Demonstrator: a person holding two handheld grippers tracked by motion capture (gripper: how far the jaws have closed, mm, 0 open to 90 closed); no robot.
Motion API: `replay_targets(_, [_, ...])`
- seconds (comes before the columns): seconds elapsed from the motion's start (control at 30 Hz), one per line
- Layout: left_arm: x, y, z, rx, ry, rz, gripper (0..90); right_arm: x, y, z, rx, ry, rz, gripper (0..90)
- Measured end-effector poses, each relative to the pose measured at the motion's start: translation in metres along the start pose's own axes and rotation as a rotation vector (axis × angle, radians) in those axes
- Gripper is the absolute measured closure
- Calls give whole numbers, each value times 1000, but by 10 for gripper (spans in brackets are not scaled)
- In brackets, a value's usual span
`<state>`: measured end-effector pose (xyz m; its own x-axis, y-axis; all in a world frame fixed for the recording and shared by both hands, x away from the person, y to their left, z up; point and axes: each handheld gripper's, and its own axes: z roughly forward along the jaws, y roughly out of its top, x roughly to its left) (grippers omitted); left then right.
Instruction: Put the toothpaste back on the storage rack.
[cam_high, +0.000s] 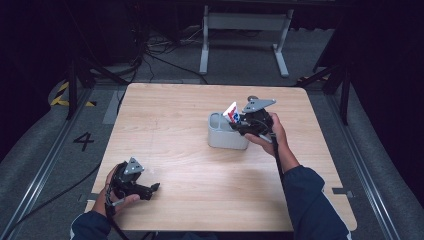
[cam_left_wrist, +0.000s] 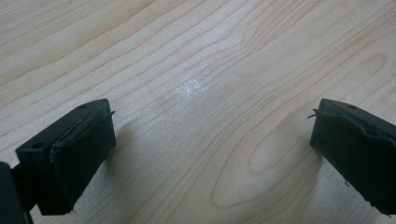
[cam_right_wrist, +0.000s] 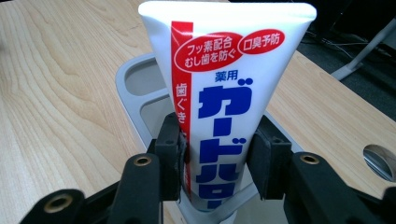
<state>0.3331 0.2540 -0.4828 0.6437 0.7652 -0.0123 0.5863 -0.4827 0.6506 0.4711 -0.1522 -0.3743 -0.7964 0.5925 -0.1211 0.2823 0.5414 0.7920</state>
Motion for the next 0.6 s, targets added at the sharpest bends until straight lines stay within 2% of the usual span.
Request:
replay_targets(0.4, [0,0,0,0,0,-4,5,4,-2,-1,-20,37,18,587])
replay_targets(0.6, [0,0,0,0,1,-4,5,3,-5,-3,-35,34,26,574])
